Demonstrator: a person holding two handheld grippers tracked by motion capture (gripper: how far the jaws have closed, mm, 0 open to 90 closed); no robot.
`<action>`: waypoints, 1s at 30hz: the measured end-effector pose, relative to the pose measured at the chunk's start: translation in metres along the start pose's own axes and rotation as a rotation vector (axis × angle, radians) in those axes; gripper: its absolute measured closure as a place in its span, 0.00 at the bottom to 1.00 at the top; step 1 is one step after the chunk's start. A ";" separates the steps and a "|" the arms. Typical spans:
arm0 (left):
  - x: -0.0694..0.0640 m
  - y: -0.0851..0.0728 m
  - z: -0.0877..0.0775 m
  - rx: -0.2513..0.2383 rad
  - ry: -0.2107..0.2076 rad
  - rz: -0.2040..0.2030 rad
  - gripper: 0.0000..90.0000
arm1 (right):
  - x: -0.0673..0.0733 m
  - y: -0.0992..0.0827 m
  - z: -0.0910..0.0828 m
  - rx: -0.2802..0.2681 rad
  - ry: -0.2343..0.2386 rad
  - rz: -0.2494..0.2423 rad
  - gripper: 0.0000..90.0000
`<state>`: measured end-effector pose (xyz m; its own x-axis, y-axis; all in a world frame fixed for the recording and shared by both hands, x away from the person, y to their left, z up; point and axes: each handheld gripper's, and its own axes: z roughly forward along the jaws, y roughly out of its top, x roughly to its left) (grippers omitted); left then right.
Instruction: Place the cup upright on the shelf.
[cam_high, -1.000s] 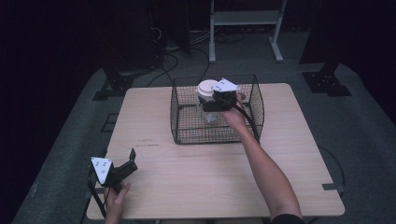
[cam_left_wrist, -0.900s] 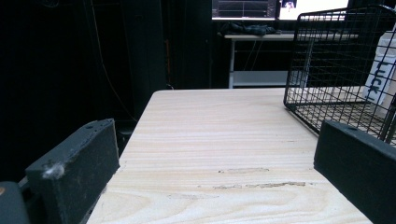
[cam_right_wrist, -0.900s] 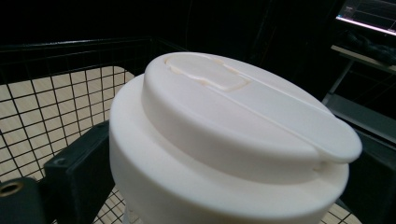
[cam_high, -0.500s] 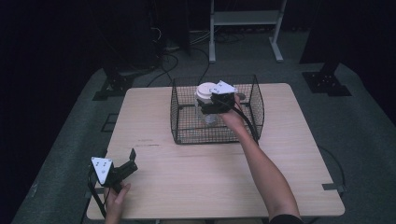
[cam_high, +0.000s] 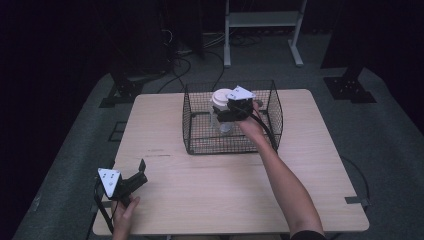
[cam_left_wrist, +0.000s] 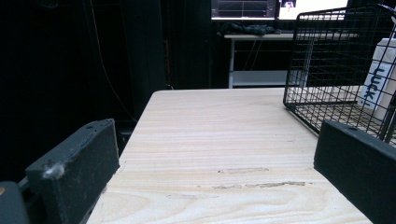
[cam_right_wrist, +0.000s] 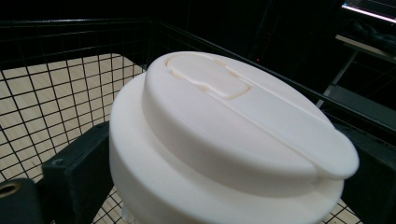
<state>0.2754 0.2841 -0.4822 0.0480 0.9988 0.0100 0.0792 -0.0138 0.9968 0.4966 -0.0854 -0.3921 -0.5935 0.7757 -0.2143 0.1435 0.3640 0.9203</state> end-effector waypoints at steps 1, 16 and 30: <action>0.000 0.000 0.000 0.000 0.000 0.000 0.00 | 0.000 0.000 0.000 0.000 0.000 0.000 0.04; 0.000 0.000 0.000 0.001 0.000 0.000 0.00 | 0.001 0.003 -0.001 -0.020 -0.016 -0.009 0.03; 0.000 0.000 0.000 0.001 0.000 0.003 0.00 | 0.000 0.014 -0.010 -0.070 -0.014 0.004 0.04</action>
<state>0.2754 0.2840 -0.4822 0.0478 0.9988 0.0128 0.0803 -0.0166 0.9966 0.4906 -0.0850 -0.3759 -0.5819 0.7843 -0.2150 0.0895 0.3246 0.9416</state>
